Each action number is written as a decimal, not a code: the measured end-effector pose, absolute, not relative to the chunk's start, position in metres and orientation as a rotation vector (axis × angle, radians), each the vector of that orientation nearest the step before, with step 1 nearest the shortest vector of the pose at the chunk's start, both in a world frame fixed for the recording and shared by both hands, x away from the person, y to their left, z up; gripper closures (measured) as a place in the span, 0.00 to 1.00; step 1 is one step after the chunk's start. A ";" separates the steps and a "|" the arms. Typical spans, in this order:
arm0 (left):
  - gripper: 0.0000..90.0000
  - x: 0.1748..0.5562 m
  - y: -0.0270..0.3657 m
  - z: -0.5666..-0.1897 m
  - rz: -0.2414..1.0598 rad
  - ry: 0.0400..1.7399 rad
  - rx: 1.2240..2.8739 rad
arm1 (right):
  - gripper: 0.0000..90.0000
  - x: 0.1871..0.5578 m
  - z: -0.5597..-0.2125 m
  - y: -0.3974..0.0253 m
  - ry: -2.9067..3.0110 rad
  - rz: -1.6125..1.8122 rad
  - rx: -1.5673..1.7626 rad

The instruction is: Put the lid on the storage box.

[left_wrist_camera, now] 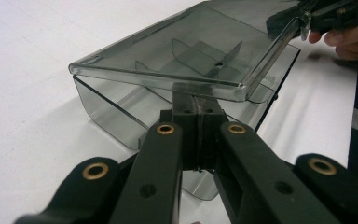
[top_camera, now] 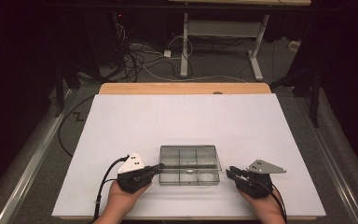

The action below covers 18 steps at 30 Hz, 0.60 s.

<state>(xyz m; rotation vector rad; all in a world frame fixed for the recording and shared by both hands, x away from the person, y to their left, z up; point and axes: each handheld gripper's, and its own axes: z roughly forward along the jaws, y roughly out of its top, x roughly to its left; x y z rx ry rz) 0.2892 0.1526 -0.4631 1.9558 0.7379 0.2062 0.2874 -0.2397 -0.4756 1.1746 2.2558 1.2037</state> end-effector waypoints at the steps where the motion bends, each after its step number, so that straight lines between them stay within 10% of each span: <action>1: 0.97 0.288 0.153 -0.463 0.210 0.736 1.952 | 0.70 0.287 -0.477 -0.241 2.264 1.190 1.184; 10: 0.97 0.282 0.155 -0.466 0.226 0.729 1.975 | 0.01 0.279 -0.478 -0.243 2.274 1.091 1.191; 18: 0.97 0.279 0.159 -0.470 0.235 0.739 1.984 | 0.01 0.279 -0.483 -0.250 2.274 1.071 1.229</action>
